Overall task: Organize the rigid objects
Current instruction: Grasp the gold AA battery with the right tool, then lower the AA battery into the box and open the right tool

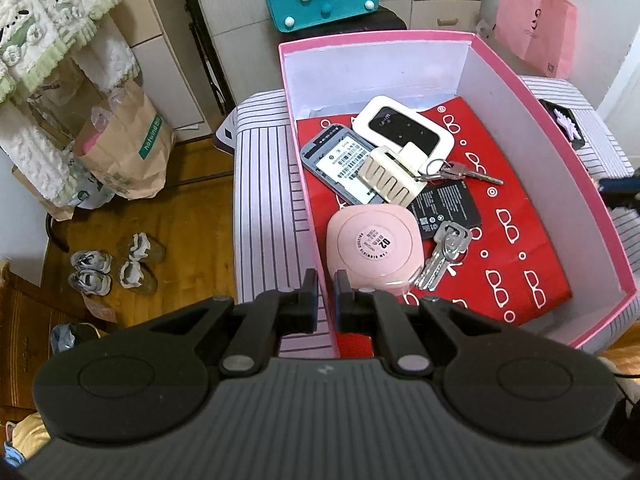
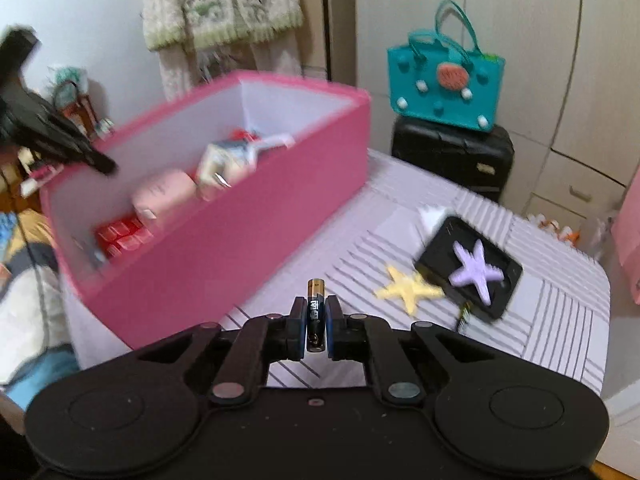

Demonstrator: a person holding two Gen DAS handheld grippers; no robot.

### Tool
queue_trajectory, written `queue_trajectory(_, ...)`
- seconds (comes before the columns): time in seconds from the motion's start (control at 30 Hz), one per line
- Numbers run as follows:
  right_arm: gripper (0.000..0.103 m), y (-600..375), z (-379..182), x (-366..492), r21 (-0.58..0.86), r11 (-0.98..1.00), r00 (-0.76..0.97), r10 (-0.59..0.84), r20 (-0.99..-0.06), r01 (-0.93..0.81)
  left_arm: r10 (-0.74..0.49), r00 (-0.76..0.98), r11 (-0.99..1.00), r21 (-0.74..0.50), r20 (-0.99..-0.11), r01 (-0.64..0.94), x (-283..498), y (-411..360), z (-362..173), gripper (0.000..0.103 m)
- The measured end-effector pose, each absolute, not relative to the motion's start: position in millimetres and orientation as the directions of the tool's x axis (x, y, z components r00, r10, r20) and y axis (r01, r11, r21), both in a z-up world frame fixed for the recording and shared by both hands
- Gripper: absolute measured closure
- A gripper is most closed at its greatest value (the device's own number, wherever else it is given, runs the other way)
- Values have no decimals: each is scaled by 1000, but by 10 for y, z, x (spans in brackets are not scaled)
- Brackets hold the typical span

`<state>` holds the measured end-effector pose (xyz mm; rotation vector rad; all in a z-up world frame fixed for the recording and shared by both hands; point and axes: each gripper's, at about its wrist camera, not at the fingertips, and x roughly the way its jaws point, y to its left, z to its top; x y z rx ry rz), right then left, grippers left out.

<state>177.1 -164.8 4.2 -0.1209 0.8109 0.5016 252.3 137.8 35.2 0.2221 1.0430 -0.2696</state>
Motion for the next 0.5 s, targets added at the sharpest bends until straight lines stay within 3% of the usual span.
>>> queue_trajectory(0.3, 92, -1321, 780, 1848, 142, 787, 570, 545, -615, -600, -127, 450, 950, 22, -884, 310, 2584, 1410, 365, 96)
queue_trajectory(0.5, 92, -901, 843, 2001, 143, 692, 481, 620, -620, -708, -136, 452, 952, 11, -882, 307, 2582, 1429, 358, 96)
